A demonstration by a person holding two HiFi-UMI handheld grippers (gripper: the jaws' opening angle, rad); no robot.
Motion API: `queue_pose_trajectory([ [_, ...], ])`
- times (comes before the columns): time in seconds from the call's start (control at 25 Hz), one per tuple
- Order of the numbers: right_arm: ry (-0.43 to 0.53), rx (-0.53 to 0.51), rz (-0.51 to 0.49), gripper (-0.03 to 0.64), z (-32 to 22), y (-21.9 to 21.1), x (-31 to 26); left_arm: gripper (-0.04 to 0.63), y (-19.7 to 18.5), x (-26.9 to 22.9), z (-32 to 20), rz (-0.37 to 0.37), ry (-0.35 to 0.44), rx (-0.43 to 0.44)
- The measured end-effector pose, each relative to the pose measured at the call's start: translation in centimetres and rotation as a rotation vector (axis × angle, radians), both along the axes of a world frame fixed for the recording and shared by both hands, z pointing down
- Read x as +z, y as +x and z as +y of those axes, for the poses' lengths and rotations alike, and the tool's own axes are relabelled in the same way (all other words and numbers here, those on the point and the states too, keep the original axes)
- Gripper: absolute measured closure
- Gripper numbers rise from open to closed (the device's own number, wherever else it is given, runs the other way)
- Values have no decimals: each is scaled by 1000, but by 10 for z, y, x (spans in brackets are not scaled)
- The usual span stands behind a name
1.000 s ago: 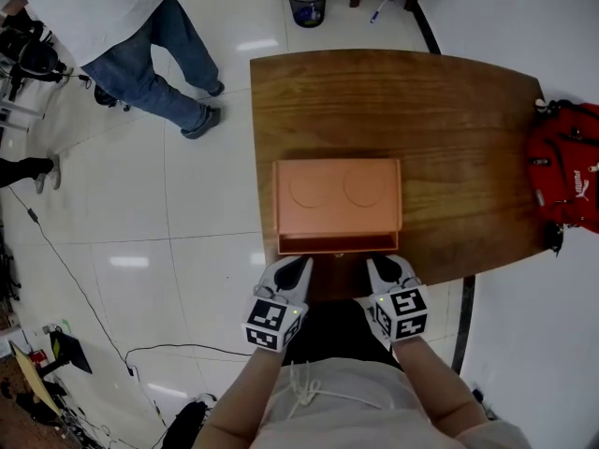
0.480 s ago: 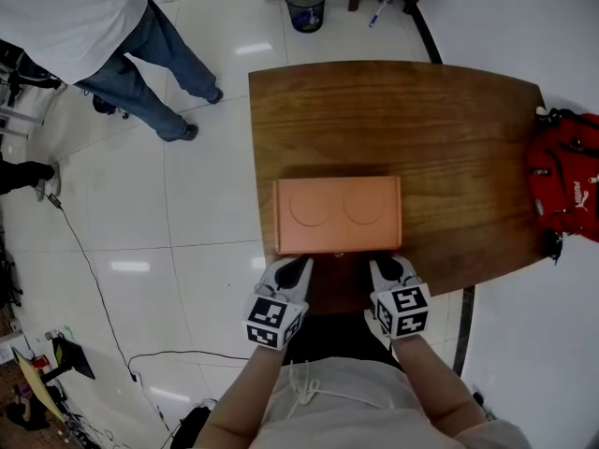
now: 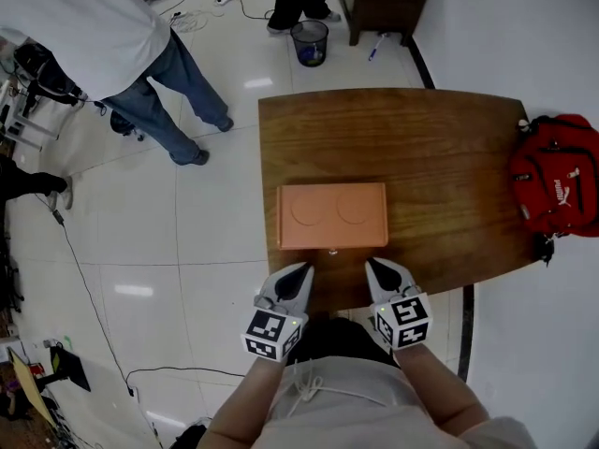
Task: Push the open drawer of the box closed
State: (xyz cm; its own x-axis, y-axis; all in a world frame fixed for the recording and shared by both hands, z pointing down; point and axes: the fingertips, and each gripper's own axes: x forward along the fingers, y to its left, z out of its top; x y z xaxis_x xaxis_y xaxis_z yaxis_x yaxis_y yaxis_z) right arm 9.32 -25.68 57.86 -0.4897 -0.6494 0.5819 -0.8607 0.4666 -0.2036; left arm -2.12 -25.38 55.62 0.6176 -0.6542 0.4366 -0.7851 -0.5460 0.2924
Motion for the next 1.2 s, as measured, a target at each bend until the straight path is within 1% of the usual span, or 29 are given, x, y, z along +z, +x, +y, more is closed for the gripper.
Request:
queue_pose_trajectory([
  [0.12, 105, -54, 3, 614, 10, -1, -38, 589, 5, -40, 5, 11, 95, -15],
  [0.2, 161, -67, 0, 614, 18, 3, -59, 589, 9, -62, 14, 15, 142, -22],
  [0.4, 270, -77, -37, 614, 37, 11, -101, 589, 14, -100, 41, 21, 232, -45],
  [0.52, 314, -86, -51, 614, 44, 13, -114, 589, 9, -114, 49, 5, 281, -64],
  [0.76, 358, -64, -53, 614, 62, 19, -130, 589, 7, -131, 70, 10, 326, -56],
  [0.88, 365, -56, -49, 614, 78, 19, -129, 589, 5, -129, 86, 12, 329, -49],
  [1.08, 367, -48, -29, 614, 119, 11, -126, 589, -2, -130, 128, 15, 334, -33],
  [1.2, 342, -39, -43, 614, 154, -1, -128, 589, -15, -135, 161, 25, 337, -29],
])
